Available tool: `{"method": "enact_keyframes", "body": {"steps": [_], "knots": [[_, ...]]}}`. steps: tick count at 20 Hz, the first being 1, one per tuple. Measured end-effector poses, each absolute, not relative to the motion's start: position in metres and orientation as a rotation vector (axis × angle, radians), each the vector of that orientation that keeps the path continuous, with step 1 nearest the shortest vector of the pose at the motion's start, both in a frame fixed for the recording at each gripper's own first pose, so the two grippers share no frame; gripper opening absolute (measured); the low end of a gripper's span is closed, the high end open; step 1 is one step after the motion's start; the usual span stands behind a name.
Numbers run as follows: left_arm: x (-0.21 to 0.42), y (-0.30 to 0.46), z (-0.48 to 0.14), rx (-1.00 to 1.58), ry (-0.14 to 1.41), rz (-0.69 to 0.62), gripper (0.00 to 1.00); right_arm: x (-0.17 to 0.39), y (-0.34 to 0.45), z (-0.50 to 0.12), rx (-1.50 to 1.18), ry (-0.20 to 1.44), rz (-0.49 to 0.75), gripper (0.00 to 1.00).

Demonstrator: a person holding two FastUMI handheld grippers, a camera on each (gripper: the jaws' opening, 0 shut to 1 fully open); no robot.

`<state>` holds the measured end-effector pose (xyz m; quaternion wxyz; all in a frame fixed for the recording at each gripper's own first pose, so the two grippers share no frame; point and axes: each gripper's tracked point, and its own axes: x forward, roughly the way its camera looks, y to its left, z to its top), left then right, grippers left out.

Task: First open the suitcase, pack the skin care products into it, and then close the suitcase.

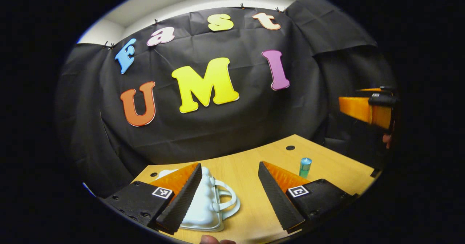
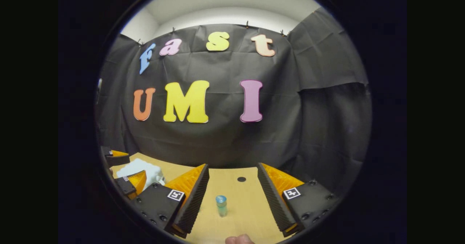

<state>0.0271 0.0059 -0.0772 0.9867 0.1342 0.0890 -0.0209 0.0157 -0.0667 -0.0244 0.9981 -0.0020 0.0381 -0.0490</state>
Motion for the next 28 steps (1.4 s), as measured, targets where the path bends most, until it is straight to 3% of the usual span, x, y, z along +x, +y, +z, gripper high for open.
{"method": "enact_keyframes", "body": {"steps": [8, 18, 21, 24, 28], "knots": [[0.042, 0.036, -0.186, 0.632, 0.483, -0.122, 0.99, 0.011, -0.108, -0.042, -0.016, 0.121, -0.177, 0.80], [0.071, 0.054, -0.246, 0.875, 0.690, -0.169, 0.93, 0.003, -0.143, -0.060, -0.029, 0.170, -0.249, 0.80], [0.075, 0.055, -0.257, 0.889, 0.735, -0.188, 0.82, 0.002, -0.151, -0.065, -0.024, 0.183, -0.271, 0.80], [0.078, 0.055, -0.265, 0.903, 0.768, -0.200, 0.49, 0.003, -0.153, -0.066, -0.025, 0.187, -0.282, 0.80], [0.079, 0.051, -0.263, 0.909, 0.773, -0.224, 0.33, 0.001, -0.150, -0.066, -0.028, 0.188, -0.283, 0.80]]}}
